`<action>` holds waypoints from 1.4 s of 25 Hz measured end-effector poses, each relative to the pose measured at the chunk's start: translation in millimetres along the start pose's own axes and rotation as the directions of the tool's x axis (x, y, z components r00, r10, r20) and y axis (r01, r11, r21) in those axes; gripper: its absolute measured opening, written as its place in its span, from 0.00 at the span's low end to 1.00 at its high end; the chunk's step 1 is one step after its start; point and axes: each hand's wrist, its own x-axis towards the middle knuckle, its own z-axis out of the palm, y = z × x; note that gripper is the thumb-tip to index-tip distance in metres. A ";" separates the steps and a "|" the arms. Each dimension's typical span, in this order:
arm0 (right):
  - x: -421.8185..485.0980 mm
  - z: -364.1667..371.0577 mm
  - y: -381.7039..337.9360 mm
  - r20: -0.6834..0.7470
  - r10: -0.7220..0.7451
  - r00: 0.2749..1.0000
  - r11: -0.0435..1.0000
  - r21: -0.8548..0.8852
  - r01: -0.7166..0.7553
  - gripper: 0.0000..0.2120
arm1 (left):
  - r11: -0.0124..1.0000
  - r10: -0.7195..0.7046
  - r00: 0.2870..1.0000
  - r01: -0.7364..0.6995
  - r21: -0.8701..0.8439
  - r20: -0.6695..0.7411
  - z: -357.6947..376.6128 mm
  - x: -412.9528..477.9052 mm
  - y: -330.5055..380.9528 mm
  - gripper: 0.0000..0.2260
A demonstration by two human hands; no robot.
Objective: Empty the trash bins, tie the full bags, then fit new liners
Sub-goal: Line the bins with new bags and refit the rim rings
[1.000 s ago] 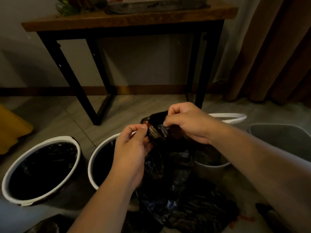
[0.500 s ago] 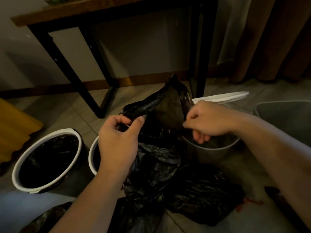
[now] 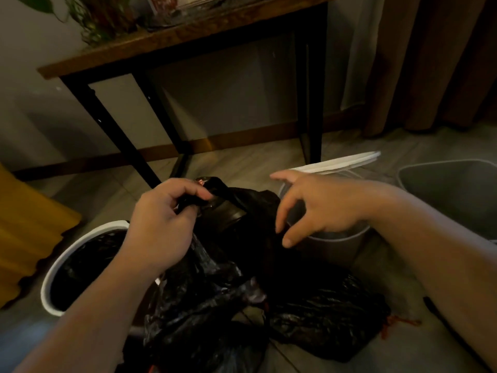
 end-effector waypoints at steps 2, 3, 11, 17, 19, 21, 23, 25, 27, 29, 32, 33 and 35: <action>12.4 19.5 -4.6 0.084 -0.045 0.995 0.999 -0.008 0.045 0.21 | 0.998 0.063 0.998 -0.063 0.010 -0.007 -0.6 7.3 -0.5 0.23; 19.7 32.3 -3.7 0.064 -0.031 0.997 0.999 -0.032 0.033 0.24 | 0.996 0.089 0.996 -0.089 0.006 -0.001 -0.7 9.7 -2.8 0.23; 32.5 91.2 -1.1 -0.663 0.037 0.747 0.999 0.054 -0.001 0.26 | 0.996 0.081 0.996 -0.080 -0.043 0.022 5.5 0.0 9.6 0.23; 37.6 93.7 -12.7 -0.795 -0.029 0.607 1.000 -0.024 0.016 0.23 | 0.970 0.170 0.976 -0.190 0.154 0.136 10.6 -13.4 39.0 0.24; 30.1 83.3 -8.1 -0.847 -0.100 0.522 0.995 -0.081 0.058 0.15 | 0.919 0.228 0.958 -0.270 0.287 0.172 9.1 -13.2 42.3 0.24; 19.4 74.8 3.8 -0.858 -0.243 0.454 0.968 -0.243 0.059 0.13 | 0.860 0.291 0.932 -0.354 0.368 0.217 1.0 -11.4 38.7 0.22; 8.3 67.1 16.2 -0.739 -0.419 0.528 0.881 -0.472 0.039 0.11 | 0.822 0.267 0.919 -0.374 0.430 0.288 -11.7 -9.1 31.3 0.18; -0.6 57.7 24.3 -0.565 -0.462 0.683 0.785 -0.619 0.020 0.08 | 0.726 0.135 0.903 -0.371 0.580 0.409 -22.9 -8.1 19.2 0.14; -6.2 44.3 27.7 -0.499 -0.337 0.798 0.781 -0.622 -0.060 0.06 | 0.573 -0.013 0.886 -0.373 0.729 0.464 -25.1 -12.5 6.3 0.16; -10.2 33.1 25.0 -0.503 -0.198 0.841 0.777 -0.604 -0.179 0.06 | 0.514 -0.076 0.902 -0.329 0.792 0.424 -20.8 -19.6 -6.2 0.21; -19.3 17.7 14.9 -0.593 -0.115 0.797 0.763 -0.567 -0.311 0.16 | 0.480 -0.095 0.955 -0.205 0.853 0.283 -14.2 -26.4 -17.4 0.20; -24.9 12.3 9.5 -0.647 -0.064 0.759 0.790 -0.498 -0.357 0.15 | 0.478 -0.106 0.967 -0.153 0.865 0.230 -11.5 -27.7 -18.5 0.19; -36.7 3.8 0.1 -0.676 0.044 0.736 0.793 -0.424 -0.437 0.06 | 0.495 -0.186 0.978 0.014 0.869 0.090 -5.9 -29.8 -19.9 0.20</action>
